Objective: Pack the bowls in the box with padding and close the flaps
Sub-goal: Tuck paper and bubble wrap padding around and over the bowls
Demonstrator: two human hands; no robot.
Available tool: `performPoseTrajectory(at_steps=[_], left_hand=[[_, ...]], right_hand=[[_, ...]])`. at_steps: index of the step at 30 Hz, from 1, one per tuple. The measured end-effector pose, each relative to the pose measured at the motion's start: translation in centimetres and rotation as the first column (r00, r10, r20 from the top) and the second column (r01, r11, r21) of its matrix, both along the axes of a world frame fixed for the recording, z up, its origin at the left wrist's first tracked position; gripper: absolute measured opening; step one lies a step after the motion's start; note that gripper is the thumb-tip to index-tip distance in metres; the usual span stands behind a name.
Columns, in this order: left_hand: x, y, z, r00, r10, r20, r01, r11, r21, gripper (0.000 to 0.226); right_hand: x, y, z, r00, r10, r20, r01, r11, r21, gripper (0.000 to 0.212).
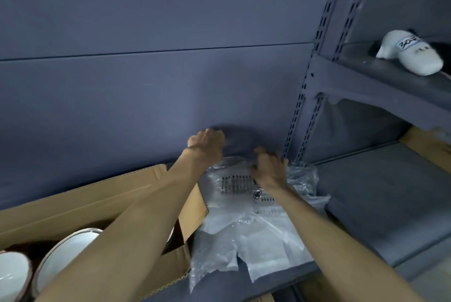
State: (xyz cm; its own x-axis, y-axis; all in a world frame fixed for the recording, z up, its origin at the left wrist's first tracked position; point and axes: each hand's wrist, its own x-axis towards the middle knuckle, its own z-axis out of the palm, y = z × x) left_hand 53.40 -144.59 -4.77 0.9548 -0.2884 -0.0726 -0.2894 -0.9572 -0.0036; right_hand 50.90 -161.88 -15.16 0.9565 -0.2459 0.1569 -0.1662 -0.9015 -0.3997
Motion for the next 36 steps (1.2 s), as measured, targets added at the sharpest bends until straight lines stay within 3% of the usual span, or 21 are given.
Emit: performPoseTrajectory(at_steps=[2,5,8,11,14,16,21,25,27,29,31,36], left_hand=[[-0.5,-0.4,-1.0,0.997,-0.012,-0.079,0.017,0.998,0.057,0.04],[-1.4,-0.2,-2.3,0.999,-0.024,-0.032,0.03,0.98,0.198,0.038],[-2.1,0.7,-1.1,0.999,-0.044,0.016,0.041,0.99,0.133,0.043],[-3.1,1.7,2.6,0.972,-0.096,0.213,0.11,0.992,-0.055,0.046],[-4.3,3.1,6.9,0.853,-0.118,0.508,0.237,0.956,-0.176,0.035],[-5.0,4.8,9.3,0.785,-0.107,0.61,0.309,0.921,-0.237,0.027],[-6.7,12.5,10.8,0.791,-0.005,0.612,0.335,0.841,-0.426,0.017],[-9.4,21.2,9.5,0.867,0.011,0.499,0.282,0.815,-0.506,0.018],[-11.4,25.9,8.6,0.893,0.051,0.446,0.202,0.842,-0.5,0.026],[-13.6,30.0,7.2,0.906,0.065,0.418,0.147,0.878,-0.456,0.033],[-15.8,33.1,5.5,0.929,0.07,0.364,0.09,0.91,-0.404,0.042],[-19.4,38.8,0.7,0.935,0.027,0.355,0.098,0.94,-0.328,0.054]], right_hand=[[-0.5,-0.3,-0.1,0.998,0.042,0.044,-0.041,0.999,-0.012,0.023],[-1.5,-0.7,1.1,0.97,0.094,0.226,-0.098,0.995,0.007,0.013],[-2.3,-0.5,4.0,0.898,0.092,0.43,-0.125,0.991,0.049,0.012],[-3.1,0.7,7.5,0.78,0.031,0.625,-0.097,0.993,0.072,0.013],[-4.2,3.1,10.8,0.653,-0.107,0.75,0.008,0.991,0.135,0.02],[-5.0,4.9,12.1,0.606,-0.104,0.789,-0.045,0.985,0.164,0.029],[-6.6,10.2,12.6,0.738,0.258,0.623,-0.434,0.889,0.146,0.071],[-7.1,16.1,12.2,0.733,0.514,0.446,-0.591,0.805,0.043,0.109],[-7.1,18.8,12.1,0.719,0.573,0.393,-0.621,0.784,-0.005,0.09],[-7.1,21.0,11.8,0.655,0.598,0.462,-0.617,0.776,-0.129,0.042],[-7.4,23.2,11.5,0.623,0.63,0.463,-0.561,0.773,-0.297,0.014],[-8.3,28.2,10.1,0.644,0.713,0.276,-0.528,0.676,-0.513,0.023]])
